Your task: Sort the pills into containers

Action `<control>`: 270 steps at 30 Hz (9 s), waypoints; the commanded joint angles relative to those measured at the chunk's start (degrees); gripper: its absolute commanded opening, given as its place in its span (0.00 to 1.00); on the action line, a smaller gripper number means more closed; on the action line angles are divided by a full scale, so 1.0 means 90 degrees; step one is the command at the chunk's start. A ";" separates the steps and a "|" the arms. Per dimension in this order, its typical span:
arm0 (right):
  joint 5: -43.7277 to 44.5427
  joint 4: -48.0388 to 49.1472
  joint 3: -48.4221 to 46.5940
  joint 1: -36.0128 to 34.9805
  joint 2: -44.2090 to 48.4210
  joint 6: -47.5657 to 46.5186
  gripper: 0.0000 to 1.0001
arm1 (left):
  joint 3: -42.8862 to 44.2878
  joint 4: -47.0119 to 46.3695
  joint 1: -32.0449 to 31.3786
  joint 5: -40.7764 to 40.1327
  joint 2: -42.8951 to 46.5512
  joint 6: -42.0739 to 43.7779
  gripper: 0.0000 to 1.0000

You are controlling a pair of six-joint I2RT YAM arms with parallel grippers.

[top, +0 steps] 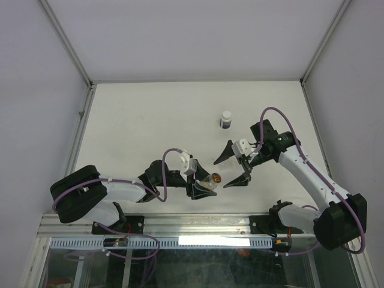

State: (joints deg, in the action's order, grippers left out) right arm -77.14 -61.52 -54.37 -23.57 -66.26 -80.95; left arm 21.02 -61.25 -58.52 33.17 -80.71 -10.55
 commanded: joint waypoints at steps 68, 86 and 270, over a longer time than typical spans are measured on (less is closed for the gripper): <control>-0.0430 -0.0252 0.0034 0.0002 0.0107 -0.0742 0.99 | -0.0359 -0.0826 -0.0004 -0.0401 0.0432 -0.0098 0.00; -0.0434 0.0570 0.0141 -0.0472 0.0008 0.0404 0.72 | 0.0339 -0.0697 0.0076 0.0391 -0.0488 -0.0462 0.00; 0.1886 0.4899 0.0270 -0.0758 -0.0297 0.6872 0.04 | 0.0163 -0.0643 -0.0255 -0.4964 -0.0085 -0.0075 0.00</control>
State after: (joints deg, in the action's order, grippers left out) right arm -62.50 -20.36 -52.25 -30.68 -69.60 -24.88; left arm 19.29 -63.33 -61.21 0.08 -81.73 -11.92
